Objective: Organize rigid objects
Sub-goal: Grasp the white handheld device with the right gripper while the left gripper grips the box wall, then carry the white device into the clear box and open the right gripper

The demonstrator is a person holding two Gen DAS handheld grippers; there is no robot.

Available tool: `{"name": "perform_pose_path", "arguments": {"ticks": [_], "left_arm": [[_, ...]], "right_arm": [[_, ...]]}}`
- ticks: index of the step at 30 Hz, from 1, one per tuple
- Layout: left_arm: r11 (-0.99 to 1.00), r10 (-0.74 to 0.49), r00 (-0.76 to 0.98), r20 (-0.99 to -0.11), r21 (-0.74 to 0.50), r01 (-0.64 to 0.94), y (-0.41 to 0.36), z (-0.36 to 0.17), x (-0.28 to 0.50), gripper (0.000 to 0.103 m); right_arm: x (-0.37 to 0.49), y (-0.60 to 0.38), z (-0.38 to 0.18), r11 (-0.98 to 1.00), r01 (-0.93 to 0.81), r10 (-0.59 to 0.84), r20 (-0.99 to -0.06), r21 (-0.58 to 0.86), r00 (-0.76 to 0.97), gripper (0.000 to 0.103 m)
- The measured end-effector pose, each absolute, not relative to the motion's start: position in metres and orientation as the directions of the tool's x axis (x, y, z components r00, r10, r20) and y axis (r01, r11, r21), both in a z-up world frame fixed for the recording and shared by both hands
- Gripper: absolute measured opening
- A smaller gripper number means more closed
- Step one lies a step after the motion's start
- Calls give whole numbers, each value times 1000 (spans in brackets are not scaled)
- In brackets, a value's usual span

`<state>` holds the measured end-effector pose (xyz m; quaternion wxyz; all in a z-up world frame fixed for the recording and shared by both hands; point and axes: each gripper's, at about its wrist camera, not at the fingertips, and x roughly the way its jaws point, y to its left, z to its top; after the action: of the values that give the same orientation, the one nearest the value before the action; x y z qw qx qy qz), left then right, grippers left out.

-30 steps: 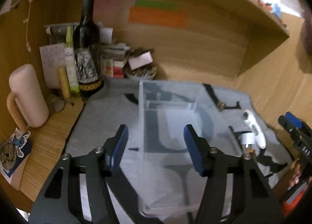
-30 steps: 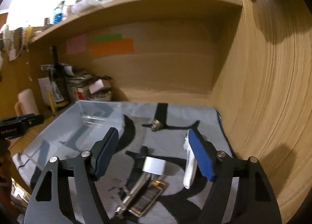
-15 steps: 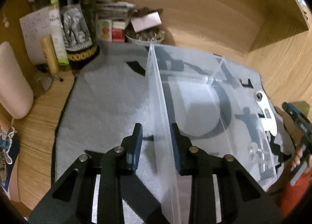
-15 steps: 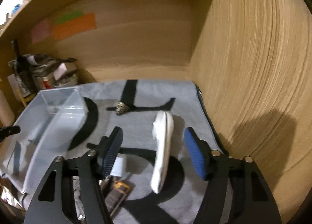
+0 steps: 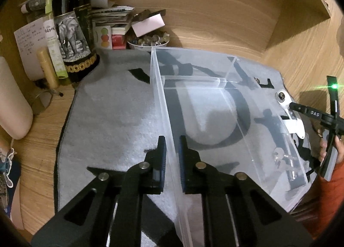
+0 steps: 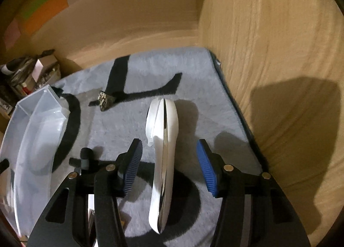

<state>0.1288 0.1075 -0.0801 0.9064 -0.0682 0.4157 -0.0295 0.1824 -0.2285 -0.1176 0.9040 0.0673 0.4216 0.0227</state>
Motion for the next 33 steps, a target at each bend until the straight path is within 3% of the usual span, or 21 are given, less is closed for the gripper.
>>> {"name": "perform_pose_path", "arguments": {"ticks": [5,6,8,9,19,33], "left_arm": [[986,-123,655,-746,-165,-3,109,-81,129,12],[986,-124,655,-745,-165,-2,110,-81,129,12],[984,-133,653,-746,-176,-1,111,-81,130,12],[983,-137,652,-746,-182,-2,112,-81,130,12],[982,-141,651,-746,-189,-5,111,-81,131,12],[984,-136,652,-746,-180,-1,110,-81,132,12]], "right_arm": [[200,-220,-130,994,13,82,-797,112,598,47],[204,-220,-134,993,14,85,-808,115,583,39],[208,-219,-138,993,16,84,-817,114,570,36],[208,-218,-137,994,16,79,-813,108,577,30],[190,-212,-123,997,-1,60,-782,76,620,29],[152,-190,-62,997,-68,75,-632,36,771,29]]}}
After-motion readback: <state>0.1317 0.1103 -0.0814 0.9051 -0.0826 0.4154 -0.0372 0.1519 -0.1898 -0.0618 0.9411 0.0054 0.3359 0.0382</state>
